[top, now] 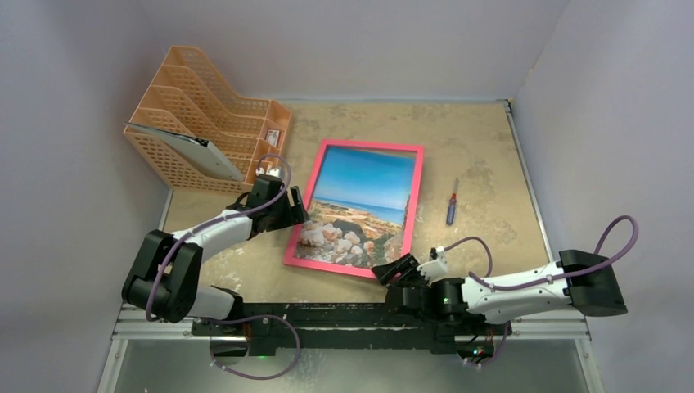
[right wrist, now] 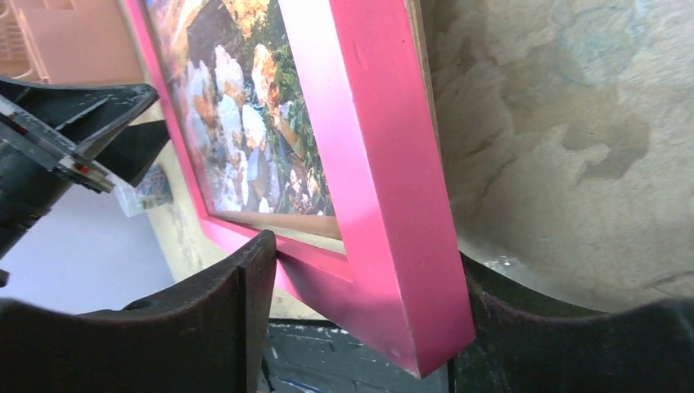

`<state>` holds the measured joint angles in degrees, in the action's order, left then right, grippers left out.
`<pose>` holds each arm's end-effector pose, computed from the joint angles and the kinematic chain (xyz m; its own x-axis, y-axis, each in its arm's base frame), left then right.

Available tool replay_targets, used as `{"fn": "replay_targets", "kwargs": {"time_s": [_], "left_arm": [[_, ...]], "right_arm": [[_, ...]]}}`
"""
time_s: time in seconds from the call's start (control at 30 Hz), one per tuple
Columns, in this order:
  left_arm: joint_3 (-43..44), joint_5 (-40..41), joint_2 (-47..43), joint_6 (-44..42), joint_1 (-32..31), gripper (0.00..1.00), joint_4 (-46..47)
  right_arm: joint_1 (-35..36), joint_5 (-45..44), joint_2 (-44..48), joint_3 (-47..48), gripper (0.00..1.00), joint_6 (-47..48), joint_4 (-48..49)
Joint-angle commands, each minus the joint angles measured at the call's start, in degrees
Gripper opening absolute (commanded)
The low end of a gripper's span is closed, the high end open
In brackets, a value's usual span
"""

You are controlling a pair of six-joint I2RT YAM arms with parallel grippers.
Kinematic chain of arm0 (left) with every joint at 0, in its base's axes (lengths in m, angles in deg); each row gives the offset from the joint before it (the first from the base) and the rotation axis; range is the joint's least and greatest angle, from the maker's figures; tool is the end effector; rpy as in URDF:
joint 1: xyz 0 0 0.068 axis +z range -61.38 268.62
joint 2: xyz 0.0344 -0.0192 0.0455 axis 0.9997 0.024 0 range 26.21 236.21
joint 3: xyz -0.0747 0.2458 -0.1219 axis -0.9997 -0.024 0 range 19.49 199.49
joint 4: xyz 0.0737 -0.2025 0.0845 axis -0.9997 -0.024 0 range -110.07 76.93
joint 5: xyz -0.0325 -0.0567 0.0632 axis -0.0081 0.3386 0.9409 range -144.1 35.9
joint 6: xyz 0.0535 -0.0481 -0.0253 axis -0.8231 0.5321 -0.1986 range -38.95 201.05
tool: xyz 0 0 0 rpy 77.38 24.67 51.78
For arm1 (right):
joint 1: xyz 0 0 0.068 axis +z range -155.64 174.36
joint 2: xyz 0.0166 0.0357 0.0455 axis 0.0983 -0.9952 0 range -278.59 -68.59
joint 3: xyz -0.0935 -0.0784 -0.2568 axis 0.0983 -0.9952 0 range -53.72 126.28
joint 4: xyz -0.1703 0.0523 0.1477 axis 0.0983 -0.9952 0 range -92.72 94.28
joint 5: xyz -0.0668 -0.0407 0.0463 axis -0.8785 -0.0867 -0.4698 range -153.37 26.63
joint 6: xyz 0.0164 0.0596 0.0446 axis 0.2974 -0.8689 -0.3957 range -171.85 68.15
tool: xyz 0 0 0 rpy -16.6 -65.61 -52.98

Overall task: Take the photo out of the frame
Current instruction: Turn over the photo frame at the center of the board, then adjust the photo frame at the center of the board.

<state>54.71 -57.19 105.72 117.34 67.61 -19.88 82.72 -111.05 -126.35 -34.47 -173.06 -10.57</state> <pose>0.2330 -0.0931 0.1714 -0.8161 -0.3196 -0.4814 -0.1158 0.9067 -0.4056 0.0520 0.1452 0.1671 -0.5530 0.8092 -0.1983 0.3617 0.4476 0.8178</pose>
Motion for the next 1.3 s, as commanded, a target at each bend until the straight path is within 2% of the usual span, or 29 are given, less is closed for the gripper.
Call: {"fn": "replay_targets", "kwargs": {"time_s": [0.0, 0.2, 0.43, 0.57, 0.73, 0.87, 0.93, 1.1, 1.27], "left_arm": [[-0.94, -1.67, 2.24, -1.22, 0.04, 0.72, -1.45], [-0.85, -1.98, 3.13, -1.4, 0.03, 0.71, -1.53], [-0.34, -2.18, 3.92, -1.79, -0.14, 0.71, -1.92], [-0.68, -2.07, 4.17, -1.85, -0.17, 0.7, -1.68], [-0.33, -0.53, 5.5, -1.84, -0.25, 0.64, -2.04], [0.7, 1.41, 7.06, -1.75, -0.24, 0.53, -3.34], [0.74, 1.86, 7.41, -1.54, -0.25, 0.51, -3.61], [0.75, 2.36, 6.64, -1.6, -0.25, 0.51, -4.11], [0.62, 1.62, 6.43, -1.81, -0.34, 0.58, -4.21]], "right_arm": [[-0.03, 1.72, -1.03, 0.94, 0.64, -2.78, -9.32], [-0.03, 3.95, -3.54, 4.28, 0.74, -6.54, -16.64], [-0.03, 0.66, -4.75, 10.61, 0.76, -4.59, -25.66], [-0.03, 2.02, -4.59, 11.64, 0.8, -6.73, -29.98], [-0.03, 2.76, 0.83, 9.63, 0.83, -3.17, -26.92], [-0.03, 1.6, 5.26, 9.41, 0.92, 2.16, -21.93], [-0.03, 0.95, 6.72, 9.81, 0.98, 6.47, -18.96], [-0.03, 1.71, 4.93, 13.31, 0.99, 4.5, -25.12], [-0.03, -0.57, 1.03, 18.68, 0.99, 4.89, -33.62]]}}
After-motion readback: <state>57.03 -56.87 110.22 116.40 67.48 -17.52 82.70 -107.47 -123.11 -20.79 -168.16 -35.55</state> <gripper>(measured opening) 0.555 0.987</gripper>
